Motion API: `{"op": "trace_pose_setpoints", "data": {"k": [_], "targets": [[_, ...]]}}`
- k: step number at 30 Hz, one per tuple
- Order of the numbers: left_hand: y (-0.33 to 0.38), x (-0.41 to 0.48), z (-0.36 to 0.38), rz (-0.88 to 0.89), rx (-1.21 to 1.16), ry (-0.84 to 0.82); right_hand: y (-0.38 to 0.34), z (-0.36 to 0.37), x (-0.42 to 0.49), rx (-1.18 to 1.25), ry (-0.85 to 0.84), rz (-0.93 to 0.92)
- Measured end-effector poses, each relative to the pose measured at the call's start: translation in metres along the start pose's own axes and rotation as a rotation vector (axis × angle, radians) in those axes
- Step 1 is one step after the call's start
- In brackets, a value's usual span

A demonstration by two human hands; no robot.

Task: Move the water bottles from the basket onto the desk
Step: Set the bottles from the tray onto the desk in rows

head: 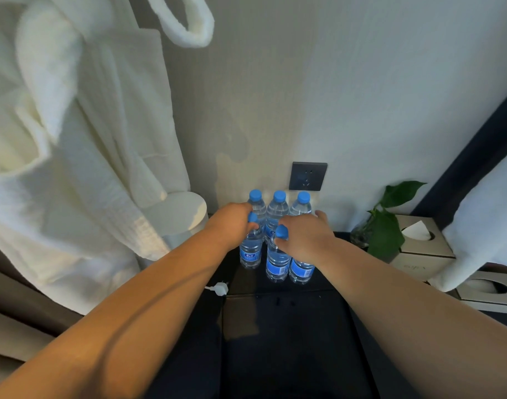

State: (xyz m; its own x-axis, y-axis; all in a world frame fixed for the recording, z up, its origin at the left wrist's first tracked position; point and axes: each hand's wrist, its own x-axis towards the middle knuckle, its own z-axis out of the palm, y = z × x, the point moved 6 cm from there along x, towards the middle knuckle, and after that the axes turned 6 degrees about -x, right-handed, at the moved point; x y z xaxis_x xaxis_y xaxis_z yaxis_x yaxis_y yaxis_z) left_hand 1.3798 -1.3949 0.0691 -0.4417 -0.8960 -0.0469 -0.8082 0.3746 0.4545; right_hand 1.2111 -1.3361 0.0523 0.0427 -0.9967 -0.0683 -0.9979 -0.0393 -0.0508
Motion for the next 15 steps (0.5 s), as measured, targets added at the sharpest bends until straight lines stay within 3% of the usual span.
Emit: {"op": "trace_pose_setpoints", "data": {"k": [10,15], "targets": [[0.0,0.005,-0.002,-0.011,-0.008,-0.002,-0.012,-0.012,0.014,-0.083,-0.011,-0.051],[0.001,0.006,-0.004,-0.012,-0.032,0.005,-0.008,-0.014,0.022,-0.135,-0.012,0.015]]}}
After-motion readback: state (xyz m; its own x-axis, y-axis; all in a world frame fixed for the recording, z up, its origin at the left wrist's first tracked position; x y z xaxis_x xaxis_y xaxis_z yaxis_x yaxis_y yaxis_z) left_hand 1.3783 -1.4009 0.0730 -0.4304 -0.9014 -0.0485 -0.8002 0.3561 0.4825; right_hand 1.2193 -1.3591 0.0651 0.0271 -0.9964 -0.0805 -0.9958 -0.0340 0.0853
